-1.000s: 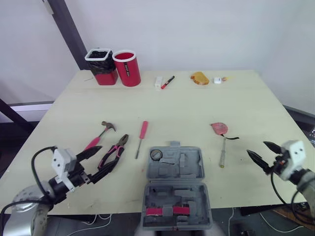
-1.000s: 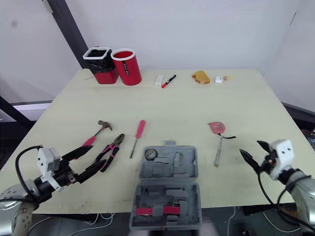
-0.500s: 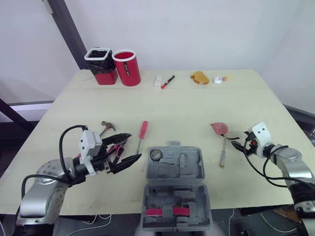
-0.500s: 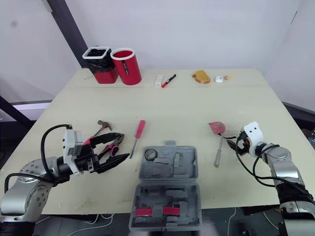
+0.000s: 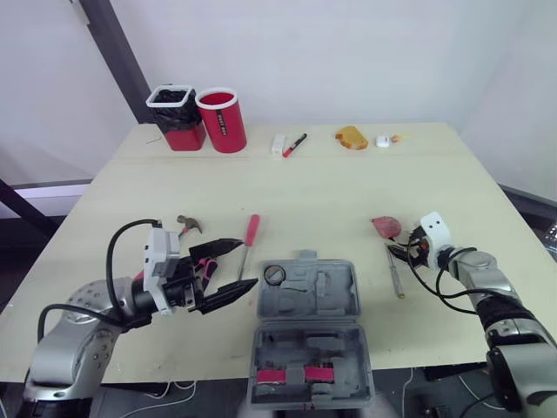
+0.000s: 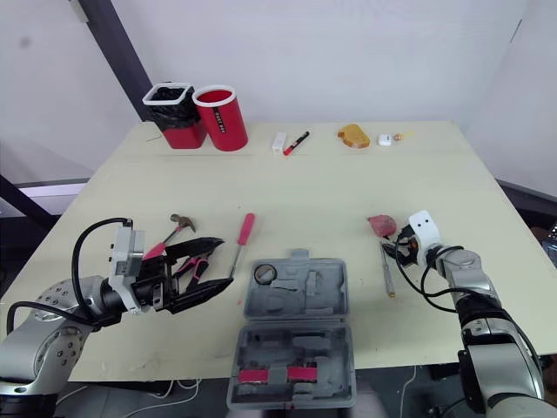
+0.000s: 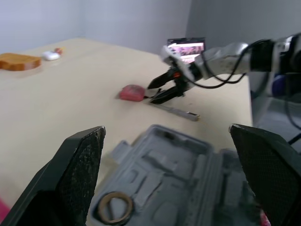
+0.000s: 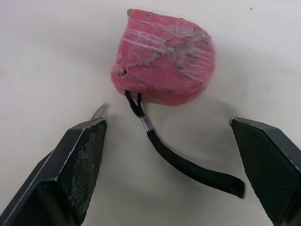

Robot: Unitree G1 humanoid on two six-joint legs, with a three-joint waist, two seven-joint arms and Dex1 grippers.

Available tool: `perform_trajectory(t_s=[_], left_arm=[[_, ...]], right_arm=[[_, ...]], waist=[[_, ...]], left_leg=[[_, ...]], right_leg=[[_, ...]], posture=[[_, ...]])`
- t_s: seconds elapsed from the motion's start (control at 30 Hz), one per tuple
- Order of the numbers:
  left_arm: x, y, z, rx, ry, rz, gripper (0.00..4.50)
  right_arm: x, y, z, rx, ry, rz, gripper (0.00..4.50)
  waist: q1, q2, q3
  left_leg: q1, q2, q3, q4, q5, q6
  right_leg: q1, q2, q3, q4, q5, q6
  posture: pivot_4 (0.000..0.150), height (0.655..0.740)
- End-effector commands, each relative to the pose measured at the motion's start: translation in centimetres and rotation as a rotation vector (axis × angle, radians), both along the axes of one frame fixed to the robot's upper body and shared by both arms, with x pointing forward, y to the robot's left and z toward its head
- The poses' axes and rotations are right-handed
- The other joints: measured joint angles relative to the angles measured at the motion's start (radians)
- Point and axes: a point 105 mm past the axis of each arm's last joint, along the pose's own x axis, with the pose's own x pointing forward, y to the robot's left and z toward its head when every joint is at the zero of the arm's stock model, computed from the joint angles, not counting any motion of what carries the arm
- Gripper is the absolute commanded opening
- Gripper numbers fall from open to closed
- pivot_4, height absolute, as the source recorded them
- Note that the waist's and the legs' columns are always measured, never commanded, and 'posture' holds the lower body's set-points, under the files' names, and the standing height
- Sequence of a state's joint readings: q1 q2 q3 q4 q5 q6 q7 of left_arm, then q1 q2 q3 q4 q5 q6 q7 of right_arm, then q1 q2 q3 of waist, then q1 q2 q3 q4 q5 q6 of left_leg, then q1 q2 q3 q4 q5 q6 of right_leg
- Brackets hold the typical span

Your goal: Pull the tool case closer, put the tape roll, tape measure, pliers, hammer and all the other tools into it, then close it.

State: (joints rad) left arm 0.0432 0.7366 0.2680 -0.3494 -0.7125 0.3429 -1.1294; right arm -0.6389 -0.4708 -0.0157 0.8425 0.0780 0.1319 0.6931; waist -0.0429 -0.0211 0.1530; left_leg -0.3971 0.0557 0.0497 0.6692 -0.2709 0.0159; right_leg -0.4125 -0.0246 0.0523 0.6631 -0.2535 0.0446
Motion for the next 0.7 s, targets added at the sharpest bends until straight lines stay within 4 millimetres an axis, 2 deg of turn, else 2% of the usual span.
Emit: perform_trajectory(t_s=[0.03,0.07,0.1,0.13,0.37,0.57,0.7], left_arm=[[-0.5,-0.2,1.1,0.001,-0.04,-0.022,4.5],[-0.4,-0.2,1.2,0.002,-0.041,-0.021,4.5],[-0.4,-0.2,1.2,0.002,-0.042,-0.021,4.5],[-0.4,-0.3,1.2,0.003,-0.042,-0.02,4.5],[0.0,-0.1,1.3,0.008,-0.05,-0.018,4.5],[0.2,-0.1,1.1,0.02,-0.053,-0.019,4.5],[0.1,-0.5,1.4,0.027,-0.075,-0.032,4.5]], right_arm=[[-0.1,0.0,-0.2,0.033,0.018,-0.008,4.39],[-0.2,0.2,-0.2,0.034,0.013,0.001,4.39],[-0.3,0.2,-0.4,0.031,0.012,0.007,3.87],[-0.4,0.2,-0.5,0.027,0.013,0.007,3.65],[-0.3,1.0,-0.5,0.013,-0.018,0.028,0.03],[-0.3,1.4,-0.6,0.017,-0.018,0.032,0.03],[-0.6,0.3,0.2,0.021,-0.054,0.001,0.03]], waist=[[0.0,0.0,0.0],[0.0,0.0,0.0],[0.0,0.0,0.0],[0.0,0.0,0.0],[0.0,0.0,0.0],[-0.002,0.0,0.0],[0.0,0.0,0.0]], left_leg=[[0.0,0.0,0.0,0.0,0.0,0.0],[0.0,0.0,0.0,0.0,0.0,0.0],[0.0,0.0,0.0,0.0,0.0,0.0],[0.0,0.0,0.0,0.0,0.0,0.0],[0.0,0.0,0.0,0.0,0.0,0.0],[0.001,0.0,0.0,0.001,0.0,0.0],[0.0,0.0,0.0,0.001,0.0,0.0]], right_leg=[[0.0,0.0,0.0,0.0,0.0,0.0],[0.0,0.0,0.0,0.0,0.0,0.0],[0.0,0.0,0.0,0.0,0.0,0.0],[0.0,0.0,0.0,0.0,0.0,0.0],[0.0,0.0,0.0,0.0,0.0,0.0],[0.0,0.0,0.001,0.0,0.0,0.0],[0.0,0.0,0.0,0.0,0.0,0.0]], posture=[[0.15,0.74],[0.15,0.74],[0.15,0.74],[0.15,0.74],[0.15,0.74],[0.15,0.74],[0.15,0.74]])
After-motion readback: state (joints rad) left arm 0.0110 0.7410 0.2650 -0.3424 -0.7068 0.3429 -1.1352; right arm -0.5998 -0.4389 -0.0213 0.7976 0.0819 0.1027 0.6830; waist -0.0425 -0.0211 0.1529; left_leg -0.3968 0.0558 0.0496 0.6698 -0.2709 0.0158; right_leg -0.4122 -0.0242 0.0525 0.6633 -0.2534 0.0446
